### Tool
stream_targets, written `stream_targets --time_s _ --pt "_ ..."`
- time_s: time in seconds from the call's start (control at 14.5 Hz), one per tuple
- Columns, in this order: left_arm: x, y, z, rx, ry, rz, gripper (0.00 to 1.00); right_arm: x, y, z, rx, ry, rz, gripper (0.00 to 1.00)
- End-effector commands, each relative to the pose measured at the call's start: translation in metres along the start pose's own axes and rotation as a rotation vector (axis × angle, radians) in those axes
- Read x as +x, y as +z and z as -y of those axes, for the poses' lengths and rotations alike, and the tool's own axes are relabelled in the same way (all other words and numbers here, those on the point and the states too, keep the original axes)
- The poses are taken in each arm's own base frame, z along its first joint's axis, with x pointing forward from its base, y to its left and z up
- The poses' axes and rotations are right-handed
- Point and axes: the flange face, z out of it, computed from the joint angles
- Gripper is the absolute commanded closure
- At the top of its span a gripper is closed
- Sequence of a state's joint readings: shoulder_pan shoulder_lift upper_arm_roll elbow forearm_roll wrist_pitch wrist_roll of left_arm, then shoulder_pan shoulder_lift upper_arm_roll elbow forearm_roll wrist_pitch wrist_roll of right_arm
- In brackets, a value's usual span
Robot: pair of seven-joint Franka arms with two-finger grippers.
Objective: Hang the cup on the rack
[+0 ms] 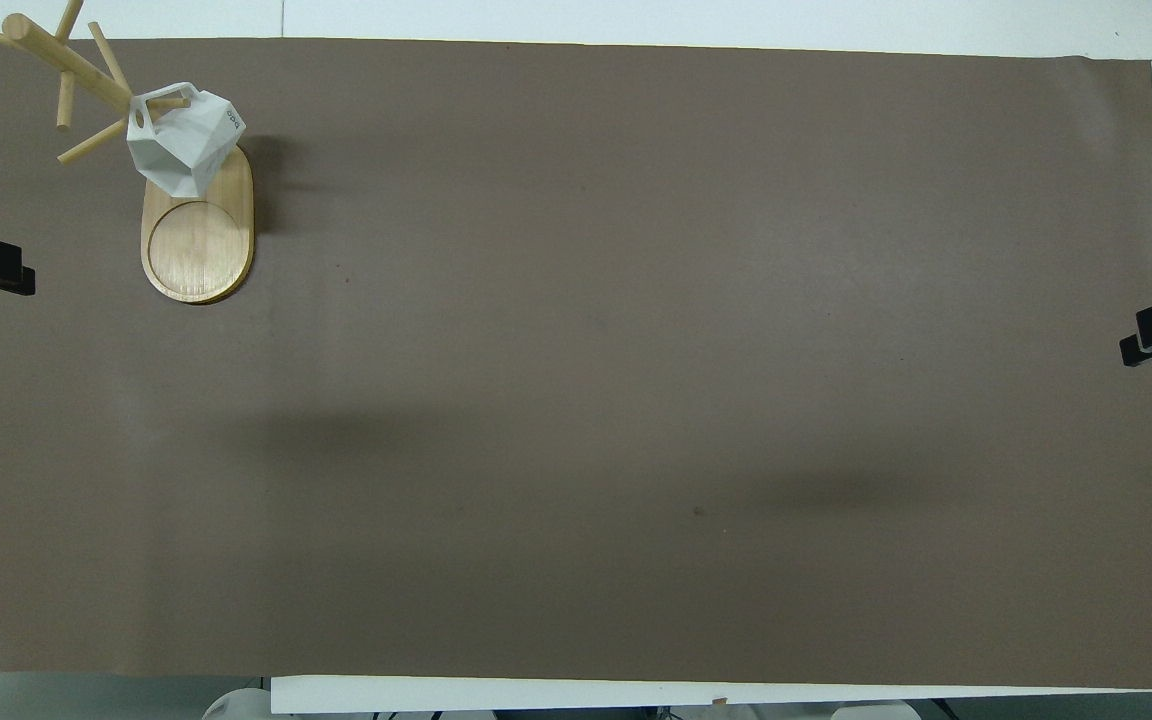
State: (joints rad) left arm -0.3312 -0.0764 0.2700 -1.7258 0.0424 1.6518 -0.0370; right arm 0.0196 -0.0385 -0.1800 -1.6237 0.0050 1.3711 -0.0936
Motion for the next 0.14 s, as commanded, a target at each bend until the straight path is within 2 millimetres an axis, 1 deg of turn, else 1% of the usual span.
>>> stream_targets --time_s 0.0,0.07 --pt "0.0075 0.0068 -0.0002 0.026 0.02 0.028 0.0 -0.0065 0.0011 0.0 -0.003 0.018 -0.006 0.0" --pt "0.0067 0.007 0.0 0.025 0.009 0.031 0.0 -0.0065 0.0011 0.0 -0.003 0.018 -0.006 0.0"
